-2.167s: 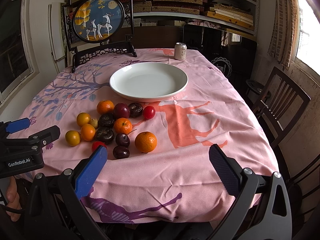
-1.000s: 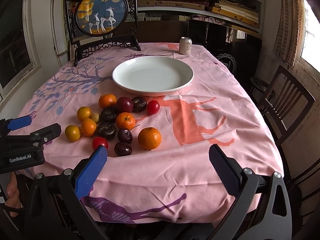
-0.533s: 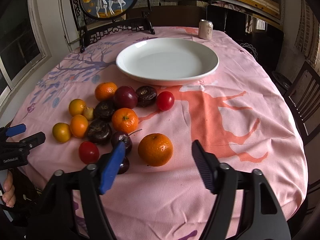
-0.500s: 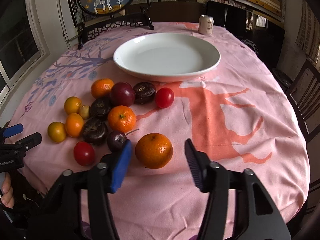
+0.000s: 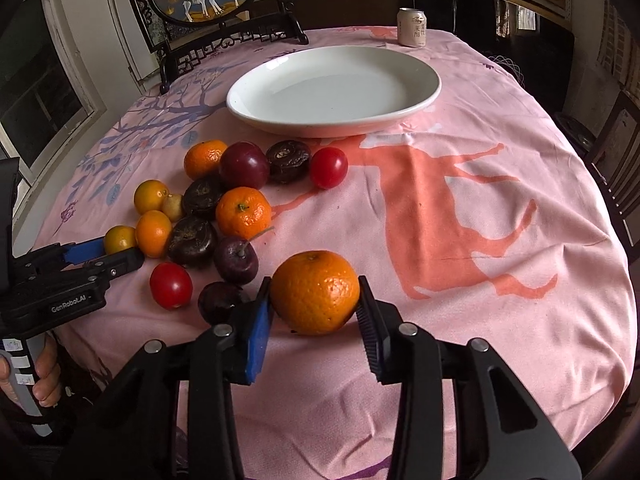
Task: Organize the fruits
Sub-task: 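Grasp a mandarin with the right tool while the left tool grasps a yellow fruit, then carry both fruits onto the white plate and open both tools, then grasp a dark cherry by its body with the right tool while the left grasps an orange, then lower the cherry and orange onto the white plate and open both tools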
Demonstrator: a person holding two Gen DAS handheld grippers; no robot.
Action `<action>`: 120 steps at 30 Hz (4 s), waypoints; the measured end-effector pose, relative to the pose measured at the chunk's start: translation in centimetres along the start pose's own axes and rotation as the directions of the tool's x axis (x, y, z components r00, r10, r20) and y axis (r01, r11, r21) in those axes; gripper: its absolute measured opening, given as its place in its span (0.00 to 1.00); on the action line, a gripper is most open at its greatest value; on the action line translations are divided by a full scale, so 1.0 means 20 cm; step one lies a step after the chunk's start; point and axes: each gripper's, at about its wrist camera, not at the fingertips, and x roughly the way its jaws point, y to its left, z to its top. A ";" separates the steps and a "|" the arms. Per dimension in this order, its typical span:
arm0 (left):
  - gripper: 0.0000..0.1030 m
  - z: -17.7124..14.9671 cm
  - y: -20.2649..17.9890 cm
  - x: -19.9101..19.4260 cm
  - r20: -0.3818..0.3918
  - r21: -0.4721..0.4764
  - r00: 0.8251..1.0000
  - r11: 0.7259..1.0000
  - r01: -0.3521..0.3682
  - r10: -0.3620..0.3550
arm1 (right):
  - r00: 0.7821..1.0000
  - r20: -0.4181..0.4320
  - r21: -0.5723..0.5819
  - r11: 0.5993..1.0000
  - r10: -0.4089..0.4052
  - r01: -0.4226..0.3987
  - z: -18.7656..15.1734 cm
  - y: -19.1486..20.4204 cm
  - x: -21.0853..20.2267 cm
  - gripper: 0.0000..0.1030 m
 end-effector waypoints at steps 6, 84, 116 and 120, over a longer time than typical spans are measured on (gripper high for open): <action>0.35 0.02 -0.01 -0.02 0.027 -0.011 0.997 0.998 0.067 -0.066 | 1.000 0.020 0.005 1.000 0.008 -0.008 0.01 -0.01 -0.02 0.40; 0.86 -0.01 -0.05 -0.11 0.002 0.025 1.000 0.999 0.027 -0.027 | 0.998 -0.021 -0.148 0.987 0.056 -0.059 -0.02 0.20 -0.02 0.30; 0.43 0.18 -0.17 -0.22 0.097 0.066 0.982 0.986 0.155 -0.161 | 0.994 0.045 -0.067 0.993 0.103 -0.100 0.02 0.07 -0.13 0.30; 0.43 0.35 -0.21 -0.22 0.097 0.103 0.985 0.986 0.132 -0.142 | 0.993 0.064 -0.085 0.992 0.102 -0.096 0.14 0.05 -0.13 0.30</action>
